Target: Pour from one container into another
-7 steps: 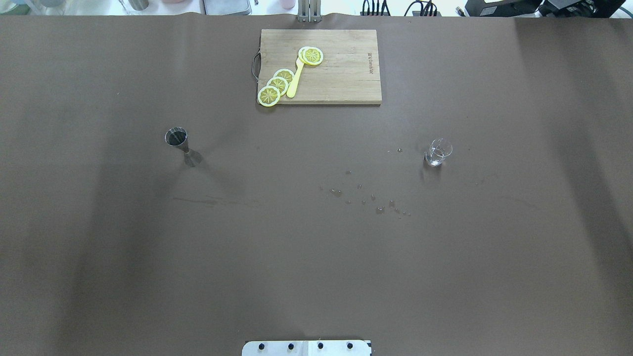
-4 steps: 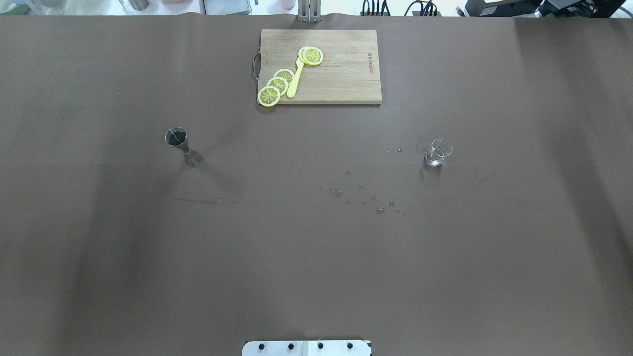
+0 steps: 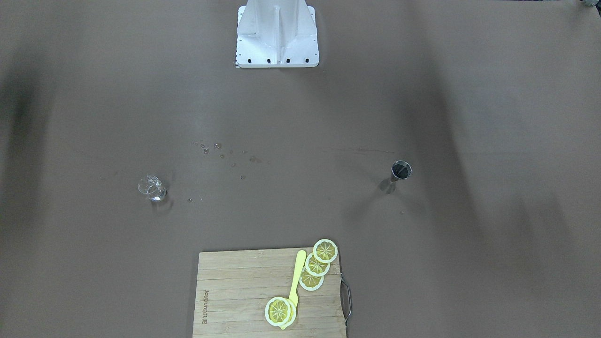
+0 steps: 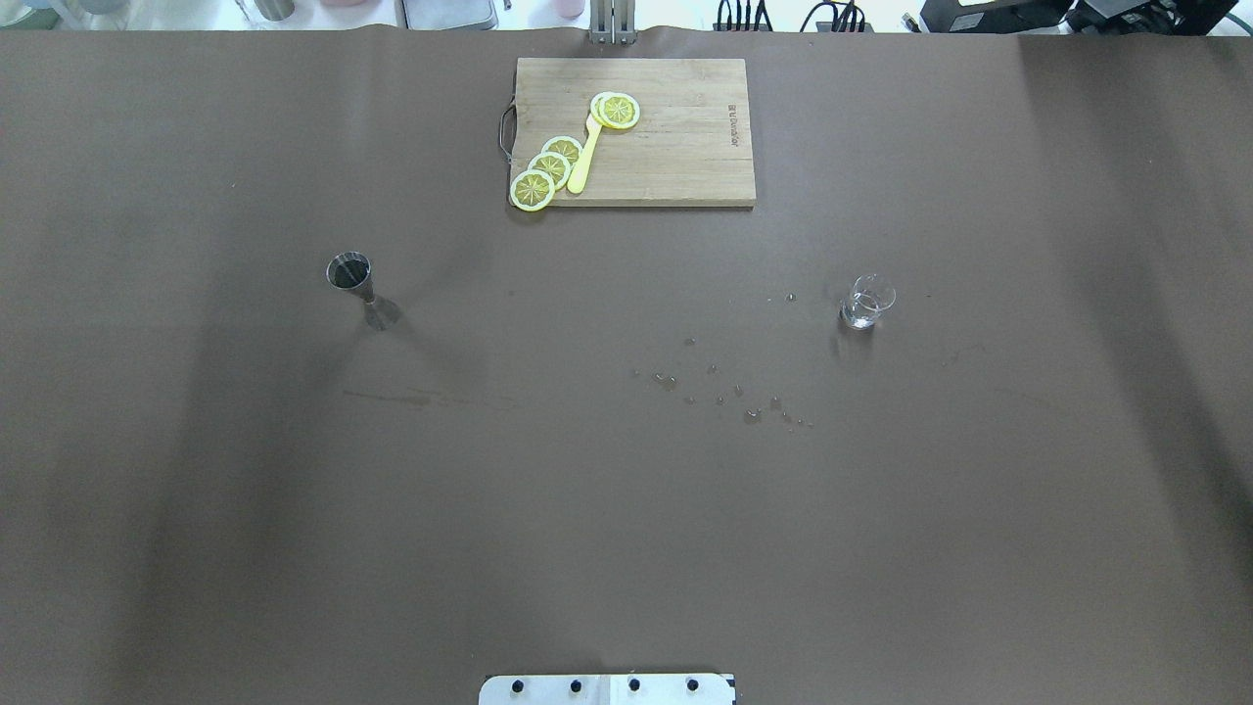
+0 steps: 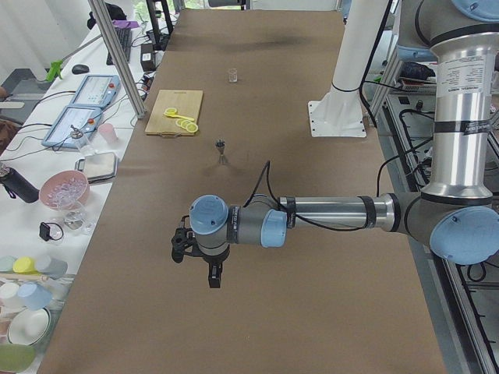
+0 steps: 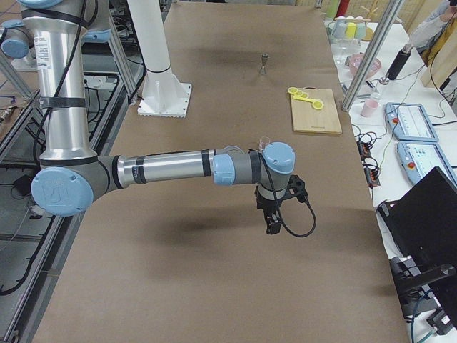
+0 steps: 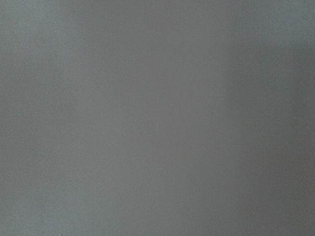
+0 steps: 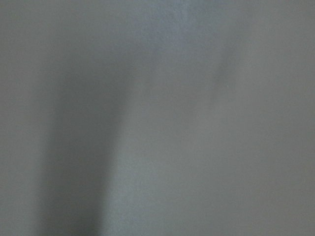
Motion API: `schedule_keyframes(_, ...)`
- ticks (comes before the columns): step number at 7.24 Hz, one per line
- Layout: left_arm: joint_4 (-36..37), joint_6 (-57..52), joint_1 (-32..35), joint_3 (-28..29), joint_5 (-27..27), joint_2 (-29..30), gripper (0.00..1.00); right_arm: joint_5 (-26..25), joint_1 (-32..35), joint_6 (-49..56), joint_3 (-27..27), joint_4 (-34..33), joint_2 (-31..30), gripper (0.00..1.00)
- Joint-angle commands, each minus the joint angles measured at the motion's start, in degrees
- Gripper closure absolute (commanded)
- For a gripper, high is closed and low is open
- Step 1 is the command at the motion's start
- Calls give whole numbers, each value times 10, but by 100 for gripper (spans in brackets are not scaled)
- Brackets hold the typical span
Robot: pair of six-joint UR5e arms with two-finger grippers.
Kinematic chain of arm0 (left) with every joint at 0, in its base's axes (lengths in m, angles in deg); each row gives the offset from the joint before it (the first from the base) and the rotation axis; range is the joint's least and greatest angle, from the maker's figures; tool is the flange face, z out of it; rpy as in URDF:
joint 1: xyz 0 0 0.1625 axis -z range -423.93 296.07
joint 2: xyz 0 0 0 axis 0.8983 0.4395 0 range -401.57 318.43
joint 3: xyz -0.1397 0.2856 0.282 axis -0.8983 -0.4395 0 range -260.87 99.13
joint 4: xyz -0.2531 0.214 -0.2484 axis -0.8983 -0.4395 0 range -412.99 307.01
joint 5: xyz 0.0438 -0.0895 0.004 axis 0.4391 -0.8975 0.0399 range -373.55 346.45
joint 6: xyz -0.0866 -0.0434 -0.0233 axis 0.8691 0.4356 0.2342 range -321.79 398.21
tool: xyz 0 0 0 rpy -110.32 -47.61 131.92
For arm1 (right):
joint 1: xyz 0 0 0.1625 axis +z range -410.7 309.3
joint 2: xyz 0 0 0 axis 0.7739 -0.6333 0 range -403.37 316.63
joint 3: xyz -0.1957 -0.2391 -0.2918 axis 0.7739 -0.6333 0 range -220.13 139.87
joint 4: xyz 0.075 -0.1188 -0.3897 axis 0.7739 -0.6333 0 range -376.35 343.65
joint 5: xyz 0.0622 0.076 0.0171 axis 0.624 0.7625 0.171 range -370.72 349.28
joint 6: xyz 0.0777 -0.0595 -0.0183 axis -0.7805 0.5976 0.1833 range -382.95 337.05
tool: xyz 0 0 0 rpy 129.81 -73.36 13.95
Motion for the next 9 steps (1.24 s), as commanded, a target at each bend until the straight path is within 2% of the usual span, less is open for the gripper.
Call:
schedule_keyframes(1,0,0,1,0,0,0,1,8,0,1,0,1,27,0)
schedule_keyframes(2,0,0,1,0,0,0,1,16,0,3,0,3,37,0)
schedule_keyframes(4,0,0,1,0,-1,0,1,46,0,2,-28,76,39,0)
schedule_keyframes(7,1,0,1,-3,-2,0,1,69,-2,7,-21,134,39,0)
schedule_keyframes(9,2,0,1,-5,-2,0,1,103,-13,6,-22,185,38,0)
